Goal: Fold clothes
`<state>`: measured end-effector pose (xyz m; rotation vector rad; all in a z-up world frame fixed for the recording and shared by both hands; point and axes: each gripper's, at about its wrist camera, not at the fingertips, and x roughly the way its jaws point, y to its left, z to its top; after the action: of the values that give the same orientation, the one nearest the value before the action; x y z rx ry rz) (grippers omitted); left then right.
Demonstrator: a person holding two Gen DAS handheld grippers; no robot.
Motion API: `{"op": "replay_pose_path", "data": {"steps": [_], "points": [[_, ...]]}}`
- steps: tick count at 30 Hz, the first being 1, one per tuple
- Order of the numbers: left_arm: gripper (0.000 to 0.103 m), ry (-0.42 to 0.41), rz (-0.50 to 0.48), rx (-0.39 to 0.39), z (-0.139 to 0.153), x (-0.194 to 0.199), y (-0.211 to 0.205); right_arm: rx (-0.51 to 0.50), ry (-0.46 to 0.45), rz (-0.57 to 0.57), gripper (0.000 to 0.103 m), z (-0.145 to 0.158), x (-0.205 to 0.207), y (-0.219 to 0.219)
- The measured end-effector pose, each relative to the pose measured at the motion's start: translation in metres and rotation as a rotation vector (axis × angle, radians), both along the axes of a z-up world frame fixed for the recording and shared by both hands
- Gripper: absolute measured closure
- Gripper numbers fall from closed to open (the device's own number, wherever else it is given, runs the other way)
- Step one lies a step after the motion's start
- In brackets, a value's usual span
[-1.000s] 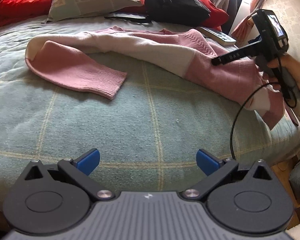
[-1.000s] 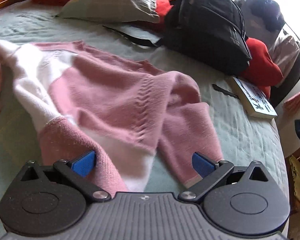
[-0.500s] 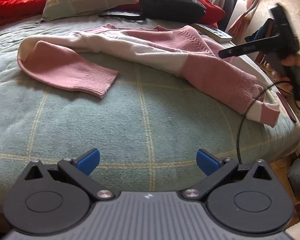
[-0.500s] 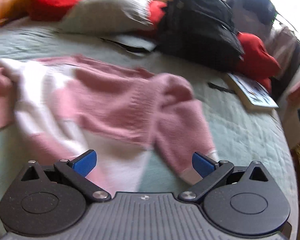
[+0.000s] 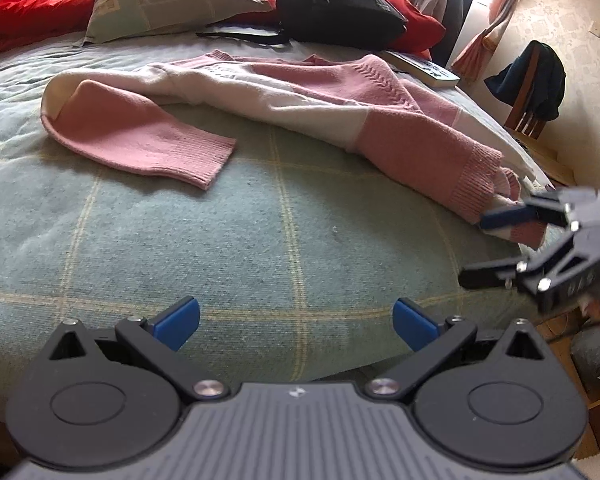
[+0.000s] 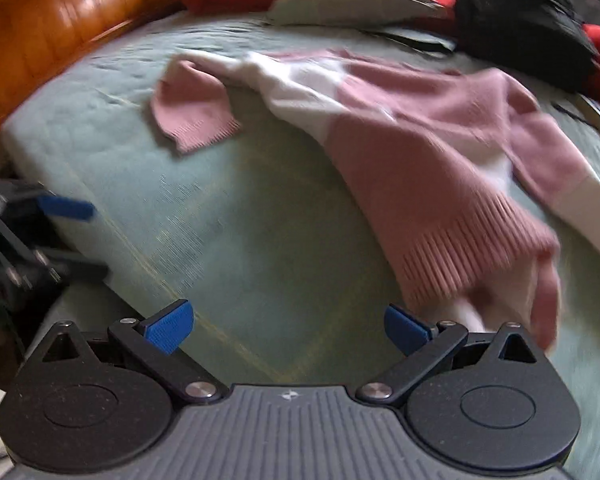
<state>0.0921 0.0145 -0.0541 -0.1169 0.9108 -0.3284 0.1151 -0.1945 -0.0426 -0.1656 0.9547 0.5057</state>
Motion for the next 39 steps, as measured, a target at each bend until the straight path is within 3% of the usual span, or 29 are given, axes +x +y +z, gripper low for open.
{"op": "replay_pose_path", "data": {"steps": [4, 13, 18, 29, 34, 39], "points": [[0.001, 0.005, -0.004, -0.002, -0.002, 0.001, -0.001, -0.020, -0.104, -0.050, 0.000, -0.014, 0.000, -0.012], [0.001, 0.017, -0.004, 0.003, -0.004, 0.000, -0.004, 0.147, -0.159, -0.021, 0.000, -0.018, 0.018, -0.017], [0.001, 0.021, -0.012, 0.008, -0.005, 0.001, -0.007, 0.098, -0.185, -0.035, 0.000, -0.041, 0.031, -0.010], [0.001, -0.009, 0.064, 0.011, 0.005, -0.008, 0.016, 0.366, -0.150, 0.187, 0.000, 0.006, 0.036, 0.037], [0.001, -0.020, 0.113, 0.012, 0.009, -0.013, 0.032, 0.424, -0.187, 0.264, 0.000, 0.034, 0.035, 0.058], [0.001, -0.011, 0.117, 0.007, 0.005, -0.014, 0.037, 0.450, -0.110, 0.281, 0.000, 0.028, 0.030, 0.058]]}}
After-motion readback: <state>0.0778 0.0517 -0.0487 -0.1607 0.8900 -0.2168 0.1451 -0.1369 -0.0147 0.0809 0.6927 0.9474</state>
